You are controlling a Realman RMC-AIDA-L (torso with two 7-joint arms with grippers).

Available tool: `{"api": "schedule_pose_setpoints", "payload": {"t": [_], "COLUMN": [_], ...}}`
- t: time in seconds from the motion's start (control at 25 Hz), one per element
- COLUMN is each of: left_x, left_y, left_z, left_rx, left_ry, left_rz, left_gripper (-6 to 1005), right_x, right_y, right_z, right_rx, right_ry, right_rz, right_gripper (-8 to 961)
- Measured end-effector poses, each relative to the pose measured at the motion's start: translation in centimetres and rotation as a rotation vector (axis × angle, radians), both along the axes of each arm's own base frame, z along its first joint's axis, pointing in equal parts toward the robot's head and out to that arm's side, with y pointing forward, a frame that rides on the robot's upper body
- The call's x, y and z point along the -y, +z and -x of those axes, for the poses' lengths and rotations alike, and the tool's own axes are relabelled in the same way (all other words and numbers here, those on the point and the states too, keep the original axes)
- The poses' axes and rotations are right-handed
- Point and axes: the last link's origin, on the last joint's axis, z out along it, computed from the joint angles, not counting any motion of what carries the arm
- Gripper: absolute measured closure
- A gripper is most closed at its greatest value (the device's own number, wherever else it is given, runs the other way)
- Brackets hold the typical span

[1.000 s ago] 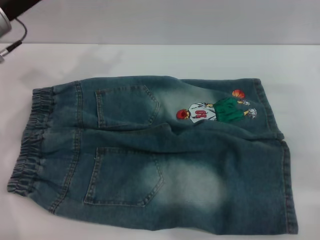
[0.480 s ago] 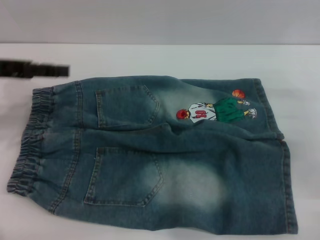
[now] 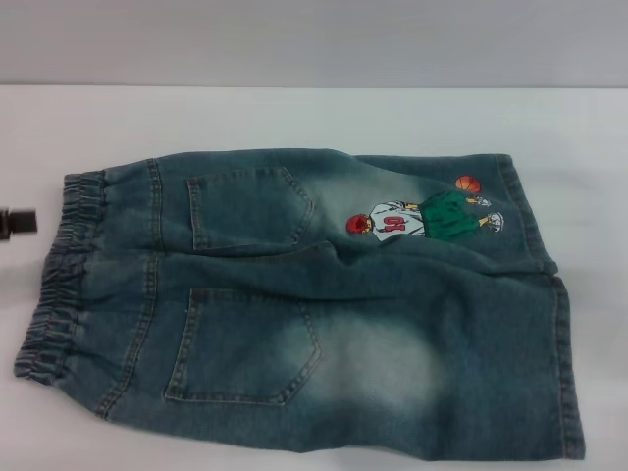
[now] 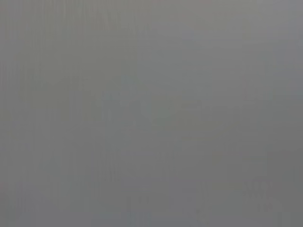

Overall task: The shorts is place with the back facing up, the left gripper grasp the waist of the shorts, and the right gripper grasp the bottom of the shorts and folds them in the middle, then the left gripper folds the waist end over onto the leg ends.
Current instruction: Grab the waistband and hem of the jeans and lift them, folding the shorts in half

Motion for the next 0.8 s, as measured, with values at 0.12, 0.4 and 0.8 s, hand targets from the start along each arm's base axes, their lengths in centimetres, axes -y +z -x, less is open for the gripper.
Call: {"api": "schedule_pose_setpoints", "payload": {"t": [0.12,0.4,0.8], "left_x": [0.8,2.3,3.6], "left_y": [-0.4,-0.5,-1.6], "left_z": [1.2,3.1,4.4], "left_rx": [-0.029,-0.04,-0.069], "left_ry": [0.055,0.129,0.157], "left_rz": [0.025,0.046,0.12], "left_gripper": [304,309,316], "right_x": [-0.1,-0.3,-0.5], "right_y": [0.2,0.5,0.7], "right_z": [0.0,0.2,0.5], "right_rx": [0.005,0.03,0.041], "right_ry": [0.002,0.002,0.019], "right_rz": [-0.003,-0.012,-0.015], "right_gripper": [209,209,211]}}
